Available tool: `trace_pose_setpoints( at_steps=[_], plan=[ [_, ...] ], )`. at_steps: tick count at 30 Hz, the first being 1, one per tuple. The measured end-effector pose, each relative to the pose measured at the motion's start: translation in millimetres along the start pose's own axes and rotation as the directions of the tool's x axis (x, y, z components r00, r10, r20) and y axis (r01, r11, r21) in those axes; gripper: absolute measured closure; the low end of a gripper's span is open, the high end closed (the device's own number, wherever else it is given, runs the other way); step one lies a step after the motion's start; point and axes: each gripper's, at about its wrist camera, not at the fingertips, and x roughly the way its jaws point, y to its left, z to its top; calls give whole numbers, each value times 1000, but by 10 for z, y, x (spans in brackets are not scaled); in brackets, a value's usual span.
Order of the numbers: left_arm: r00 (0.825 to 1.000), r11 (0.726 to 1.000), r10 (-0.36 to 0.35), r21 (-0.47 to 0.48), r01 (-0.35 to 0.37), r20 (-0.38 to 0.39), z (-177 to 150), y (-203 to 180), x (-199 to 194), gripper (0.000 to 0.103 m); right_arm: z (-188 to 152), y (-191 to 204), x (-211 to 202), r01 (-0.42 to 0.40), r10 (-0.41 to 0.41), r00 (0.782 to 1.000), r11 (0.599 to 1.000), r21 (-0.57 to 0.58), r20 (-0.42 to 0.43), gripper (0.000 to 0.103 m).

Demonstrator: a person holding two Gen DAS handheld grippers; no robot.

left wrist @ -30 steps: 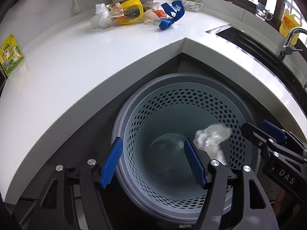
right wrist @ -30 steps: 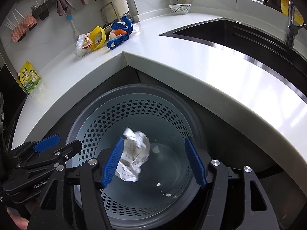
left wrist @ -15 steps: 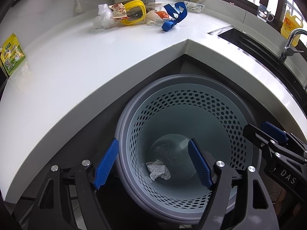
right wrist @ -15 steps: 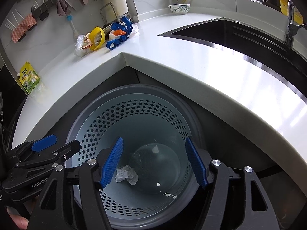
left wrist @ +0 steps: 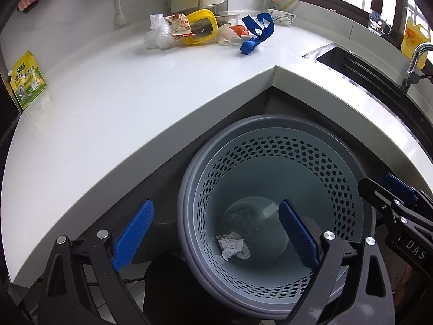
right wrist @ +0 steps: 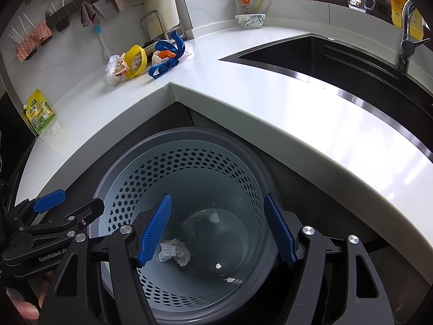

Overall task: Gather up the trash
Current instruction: 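Move both open tools back up toward the remaining trash on the counter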

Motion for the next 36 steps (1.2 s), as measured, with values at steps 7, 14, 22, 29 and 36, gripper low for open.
trace_pose_setpoints(
  at_steps=[7,14,22,29,36],
  plan=[
    [999,1000,12,-2,-12,36,55,31,-126,8,43,15,-87,-23,23,1000,1000,4,13,33],
    [997,999,10,-35,-8,81,170,122,-281,7,120,86,-216,-39,40,997,999,-23,62,31],
    [989,997,30,-82,-18,148,389,294,-413,7,245,218,-266,-26,39,991,994,-102,127,30],
    [971,993,89,-101,-68,223,645,484,-440,7,532,312,-162,-27,50,985,990,-138,166,24],
    [965,990,100,-126,-71,242,1010,673,-306,6,910,436,74,-32,62,981,986,-162,181,24]
  ],
)
